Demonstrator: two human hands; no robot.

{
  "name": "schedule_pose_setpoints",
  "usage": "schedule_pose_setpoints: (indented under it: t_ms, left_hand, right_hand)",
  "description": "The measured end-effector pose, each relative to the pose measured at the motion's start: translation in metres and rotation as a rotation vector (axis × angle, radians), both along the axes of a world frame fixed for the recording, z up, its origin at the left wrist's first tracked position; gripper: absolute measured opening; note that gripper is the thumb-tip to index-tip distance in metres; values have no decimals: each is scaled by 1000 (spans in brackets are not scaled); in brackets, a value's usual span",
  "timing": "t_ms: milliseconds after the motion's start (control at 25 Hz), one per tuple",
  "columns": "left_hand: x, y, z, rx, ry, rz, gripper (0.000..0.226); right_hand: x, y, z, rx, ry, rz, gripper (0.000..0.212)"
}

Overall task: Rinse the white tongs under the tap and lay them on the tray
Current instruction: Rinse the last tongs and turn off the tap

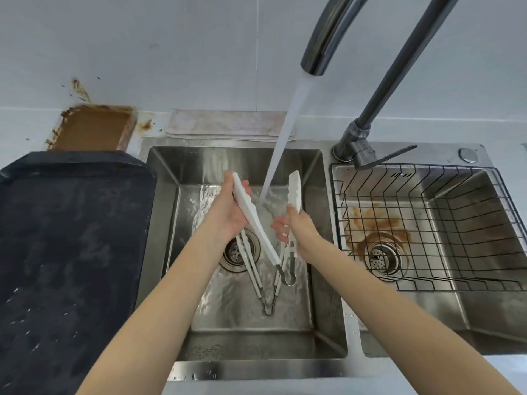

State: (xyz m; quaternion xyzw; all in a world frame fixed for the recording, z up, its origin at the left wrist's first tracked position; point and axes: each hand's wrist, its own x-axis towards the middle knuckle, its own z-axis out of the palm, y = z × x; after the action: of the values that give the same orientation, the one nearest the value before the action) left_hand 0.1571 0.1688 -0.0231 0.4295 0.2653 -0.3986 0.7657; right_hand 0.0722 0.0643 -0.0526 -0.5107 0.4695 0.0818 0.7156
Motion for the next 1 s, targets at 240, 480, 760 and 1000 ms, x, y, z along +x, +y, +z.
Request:
schedule_pose_setpoints:
  t_ms: [240,480,760,1000]
  left_hand:
    - [5,19,-9,132,28,31,51]
    - [7,39,-21,117,73,133,47]
    - [-8,6,-15,442,-258,-58,45]
    - [-23,-24,1,561,-451,-351,21]
  right_hand:
    - [14,-5,10,233,-237,-220,22]
    - [40,13,25,136,-254,-28,17]
    - [32,9,20,51,-150,-59,23]
    - [20,-5,16,39,-90,-21,42]
